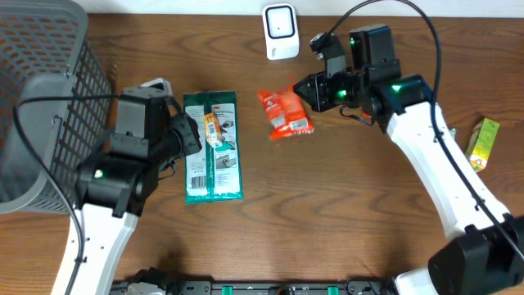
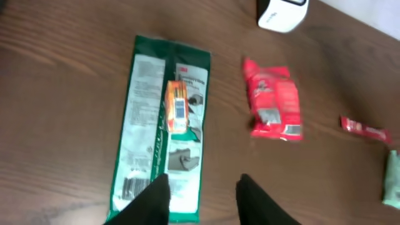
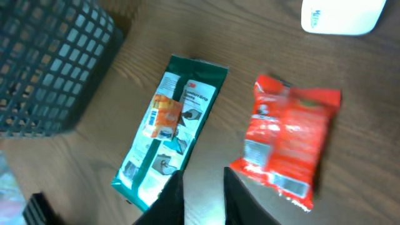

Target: Scan the item barcode

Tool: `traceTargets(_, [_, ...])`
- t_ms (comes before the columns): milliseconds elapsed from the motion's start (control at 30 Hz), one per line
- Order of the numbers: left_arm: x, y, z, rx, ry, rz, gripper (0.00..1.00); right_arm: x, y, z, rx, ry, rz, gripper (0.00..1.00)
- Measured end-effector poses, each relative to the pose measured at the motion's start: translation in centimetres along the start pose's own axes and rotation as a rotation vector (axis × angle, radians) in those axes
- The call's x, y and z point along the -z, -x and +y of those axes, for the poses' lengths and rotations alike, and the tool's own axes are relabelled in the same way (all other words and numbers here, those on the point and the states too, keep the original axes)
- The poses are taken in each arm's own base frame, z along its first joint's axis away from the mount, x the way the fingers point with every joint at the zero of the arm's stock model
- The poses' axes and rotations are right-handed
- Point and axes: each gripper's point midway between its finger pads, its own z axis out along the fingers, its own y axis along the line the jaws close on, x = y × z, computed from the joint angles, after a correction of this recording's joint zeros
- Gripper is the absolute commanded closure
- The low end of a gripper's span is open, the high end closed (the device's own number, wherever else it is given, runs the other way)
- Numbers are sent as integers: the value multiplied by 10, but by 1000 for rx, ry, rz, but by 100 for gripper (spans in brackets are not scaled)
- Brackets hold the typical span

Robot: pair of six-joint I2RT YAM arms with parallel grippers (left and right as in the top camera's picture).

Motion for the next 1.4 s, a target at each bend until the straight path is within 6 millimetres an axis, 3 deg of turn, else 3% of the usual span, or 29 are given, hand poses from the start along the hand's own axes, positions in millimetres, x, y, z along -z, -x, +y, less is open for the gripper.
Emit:
traceTargets(167, [-1, -13, 5, -7, 18, 57, 53, 1, -17, -13, -44, -77, 63, 45])
traceTargets(333, [-16, -18, 8, -12, 42, 108, 53, -14, -27, -31, -11, -162, 108, 42])
traceTargets(433, [-31, -21, 10, -12, 57, 146, 67, -31, -33, -42, -24, -174, 134, 43])
traceTargets(567, [-64, -8, -15, -45, -20, 124, 88, -60, -43, -65, -64, -178, 172, 44])
traceTargets(600, [-72, -6, -23, -57, -49, 119, 89, -66, -47, -70, -77, -173, 183, 44])
traceTargets(700, [-104, -2, -53, -97, -144, 110, 90, -76, -51, -87, -140, -139, 193, 43])
traceTargets(833, [-155, -7, -95, -152, -265, 101, 90, -67, -40, -114, -224, -78, 139, 42])
traceTargets(933, [-191, -18, -120, -186, -335, 92, 90, -61, -35, -135, -279, -29, 103, 42])
traceTargets(1033, [-223, -33, -140, -212, -391, 86, 90, -70, -45, -150, -318, 4, 122, 42])
traceTargets(1133, [-250, -51, -147, -211, -411, 104, 90, -85, -61, -156, -333, 33, 165, 42])
traceTargets(1233, [-271, -70, -140, -190, -390, 149, 90, -94, -71, -155, -322, 53, 195, 42])
traceTargets(1400, [-275, -92, -129, -172, -368, 249, 89, -96, -73, -151, -296, 72, 201, 42])
